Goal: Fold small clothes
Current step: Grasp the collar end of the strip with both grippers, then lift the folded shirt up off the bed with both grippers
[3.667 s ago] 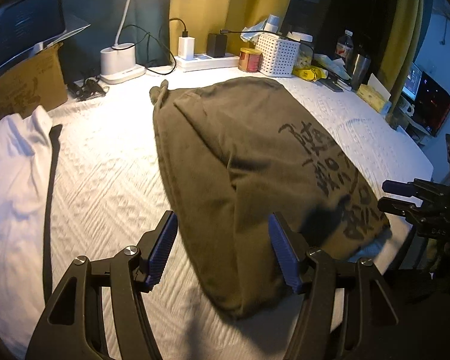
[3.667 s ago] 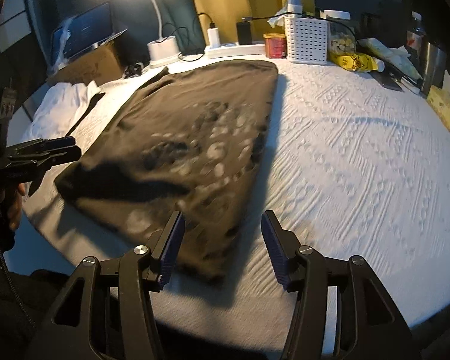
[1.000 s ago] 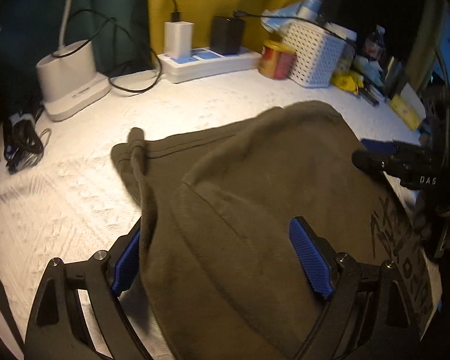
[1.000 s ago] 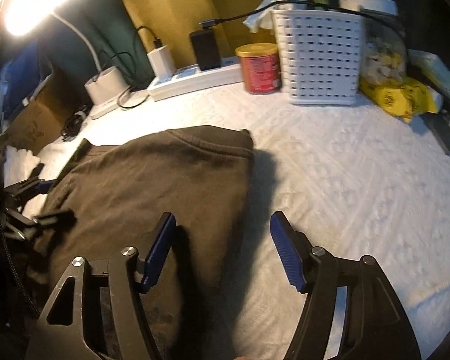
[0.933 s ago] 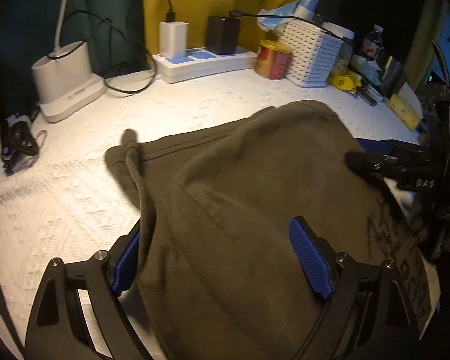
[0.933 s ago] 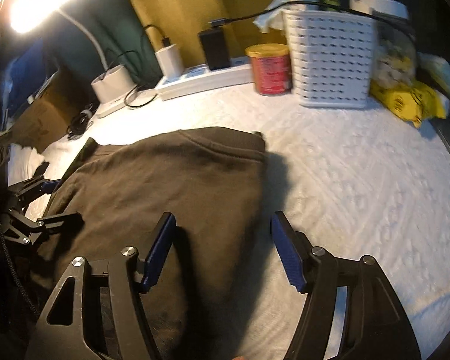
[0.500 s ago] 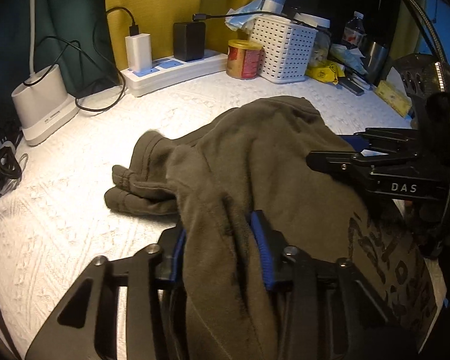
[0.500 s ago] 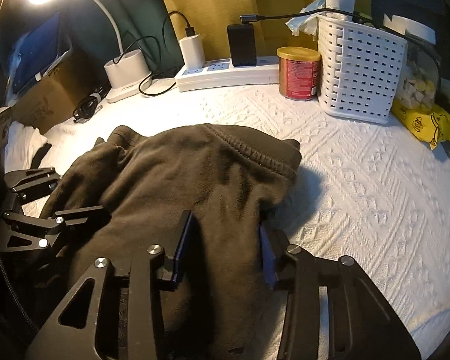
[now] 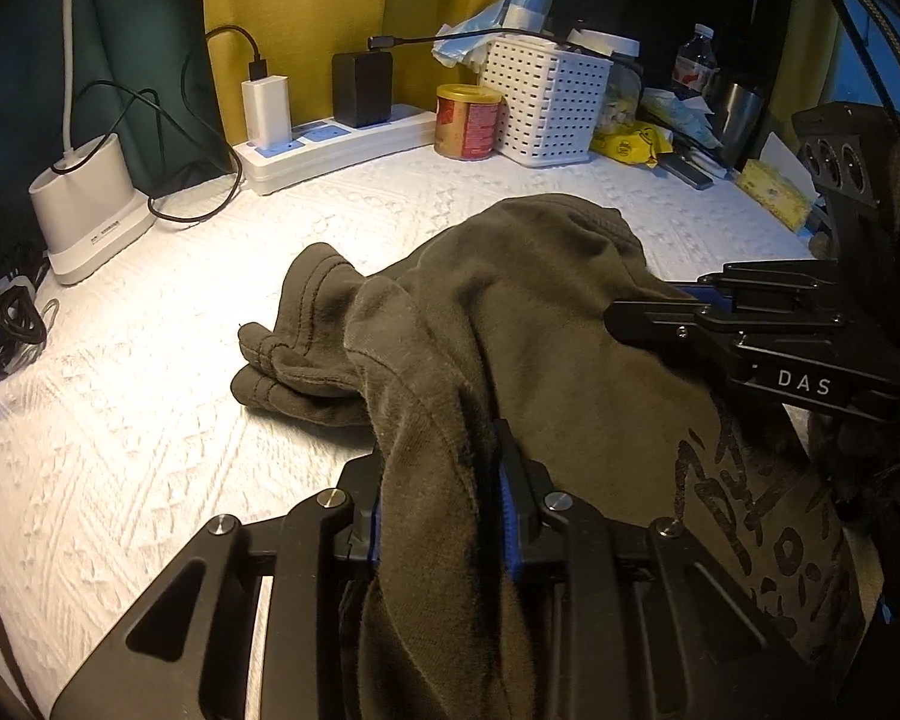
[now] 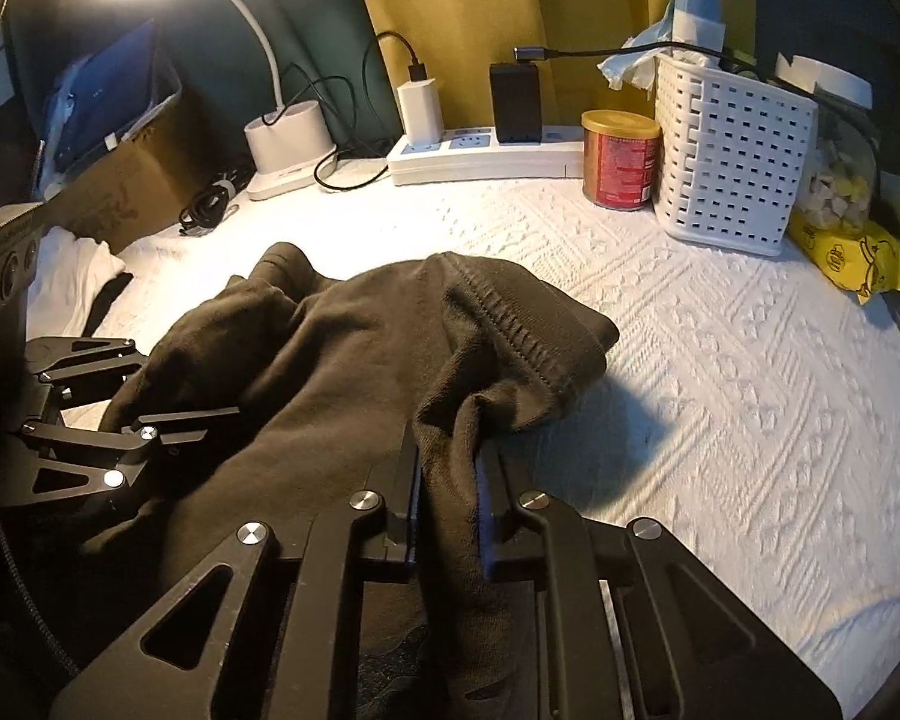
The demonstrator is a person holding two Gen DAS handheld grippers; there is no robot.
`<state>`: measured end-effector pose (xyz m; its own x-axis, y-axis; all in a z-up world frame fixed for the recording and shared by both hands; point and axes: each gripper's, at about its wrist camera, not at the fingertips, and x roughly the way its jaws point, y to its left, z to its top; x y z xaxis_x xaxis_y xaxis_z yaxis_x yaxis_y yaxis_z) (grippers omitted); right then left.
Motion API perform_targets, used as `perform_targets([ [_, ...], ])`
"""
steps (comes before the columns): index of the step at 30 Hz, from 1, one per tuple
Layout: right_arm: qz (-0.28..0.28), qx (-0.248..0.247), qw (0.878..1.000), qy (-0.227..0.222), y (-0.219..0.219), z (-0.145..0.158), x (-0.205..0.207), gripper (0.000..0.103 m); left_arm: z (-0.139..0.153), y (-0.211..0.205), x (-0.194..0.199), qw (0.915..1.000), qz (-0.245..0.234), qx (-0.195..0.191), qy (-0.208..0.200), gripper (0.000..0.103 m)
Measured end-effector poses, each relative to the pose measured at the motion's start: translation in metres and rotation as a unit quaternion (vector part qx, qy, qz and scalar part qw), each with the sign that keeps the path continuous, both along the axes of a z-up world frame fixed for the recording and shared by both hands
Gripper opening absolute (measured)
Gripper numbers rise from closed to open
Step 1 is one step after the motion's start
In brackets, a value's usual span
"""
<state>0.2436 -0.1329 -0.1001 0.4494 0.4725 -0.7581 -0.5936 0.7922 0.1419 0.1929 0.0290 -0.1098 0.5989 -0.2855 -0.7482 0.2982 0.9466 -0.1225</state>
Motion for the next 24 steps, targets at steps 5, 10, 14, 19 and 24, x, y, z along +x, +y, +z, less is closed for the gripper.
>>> perform_targets([
  [5,0.002,0.011,1.000,-0.007,-0.004,0.010,-0.013,0.015,0.010,-0.005,-0.012,0.9999,-0.003,-0.004,-0.011,0.025],
  [10,0.006,0.019,1.000,-0.024,-0.004,0.023,-0.030,0.014,0.023,-0.011,-0.025,0.9996,-0.002,-0.006,-0.029,0.024],
  [14,0.006,0.026,0.999,-0.041,-0.006,0.036,-0.043,0.014,0.036,-0.013,-0.038,0.9989,-0.002,-0.007,-0.047,0.024],
  [19,0.005,0.031,0.997,-0.064,-0.010,0.052,-0.059,0.014,0.050,-0.013,-0.050,0.9979,-0.004,-0.018,-0.062,0.024],
  [24,0.005,0.036,0.995,-0.087,-0.013,0.069,-0.076,0.014,0.065,-0.013,-0.065,0.9963,-0.005,-0.024,-0.082,0.024],
])
